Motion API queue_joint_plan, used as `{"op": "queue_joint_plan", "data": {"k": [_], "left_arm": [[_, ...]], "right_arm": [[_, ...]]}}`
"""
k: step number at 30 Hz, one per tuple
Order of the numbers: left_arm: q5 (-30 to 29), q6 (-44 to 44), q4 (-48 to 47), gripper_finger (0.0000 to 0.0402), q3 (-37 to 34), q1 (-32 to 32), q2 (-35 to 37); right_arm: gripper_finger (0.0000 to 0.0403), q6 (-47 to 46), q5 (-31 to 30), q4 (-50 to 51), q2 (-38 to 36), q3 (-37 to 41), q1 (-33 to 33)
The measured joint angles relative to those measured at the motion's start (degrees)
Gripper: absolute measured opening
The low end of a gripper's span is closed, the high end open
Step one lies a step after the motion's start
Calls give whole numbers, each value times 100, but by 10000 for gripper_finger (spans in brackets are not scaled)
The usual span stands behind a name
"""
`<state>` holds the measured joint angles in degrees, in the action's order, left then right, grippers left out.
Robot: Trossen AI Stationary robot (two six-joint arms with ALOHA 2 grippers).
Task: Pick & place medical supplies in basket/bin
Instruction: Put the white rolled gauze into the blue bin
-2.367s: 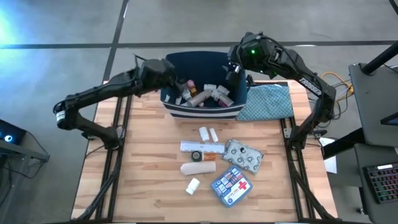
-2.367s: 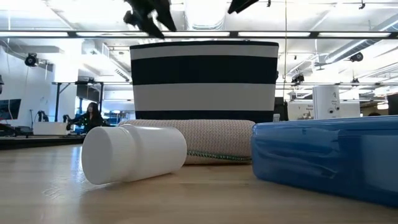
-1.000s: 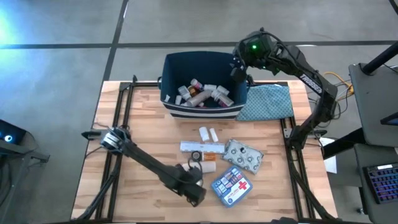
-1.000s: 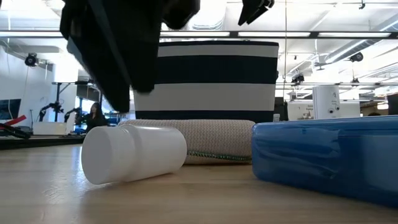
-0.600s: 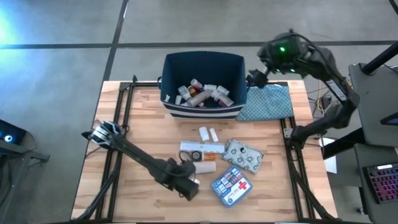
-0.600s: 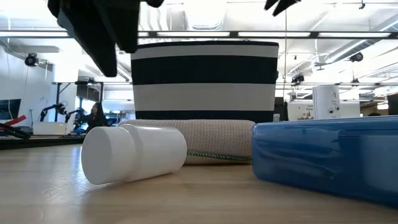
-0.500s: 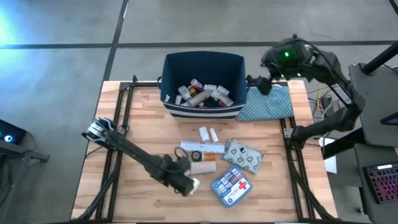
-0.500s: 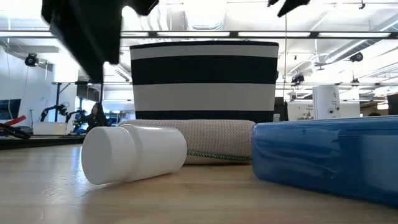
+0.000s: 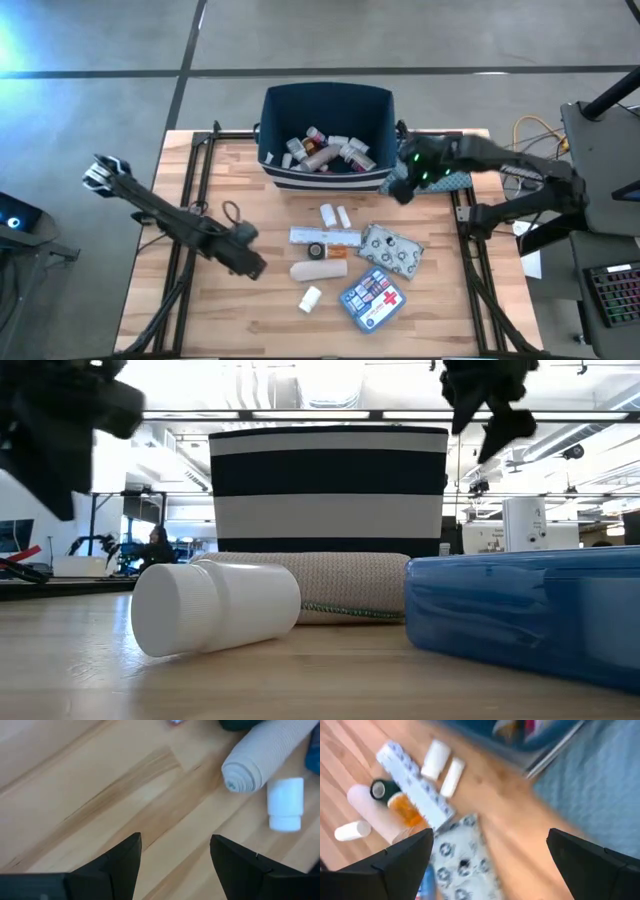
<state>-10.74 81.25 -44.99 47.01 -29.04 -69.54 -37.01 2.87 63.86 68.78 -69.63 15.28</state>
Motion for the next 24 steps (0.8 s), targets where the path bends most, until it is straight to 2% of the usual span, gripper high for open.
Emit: {"op": "queue_joint_plan", "data": {"k": [3,6,12,17,24], "left_arm": [[13,31,0,216,-379,-56,588],[11,2,-3,216,-696,-56,1090],[-43,-401,-6,216,-993,-56,1772],[-175,-992,-4,216,-937,-56,1950],[-125,-1485,-324,216,-862,-83,2003]], "right_arm": [[379,-917,-41,-488,67,527,-410],[379,-1701,-273,-1428,261,1018,-704],[379,-2625,-686,-2995,1276,1503,-990],[379,-2641,-924,-3273,2297,1157,-1159],[372,-2626,-1207,-2812,3573,108,-1280]]}}
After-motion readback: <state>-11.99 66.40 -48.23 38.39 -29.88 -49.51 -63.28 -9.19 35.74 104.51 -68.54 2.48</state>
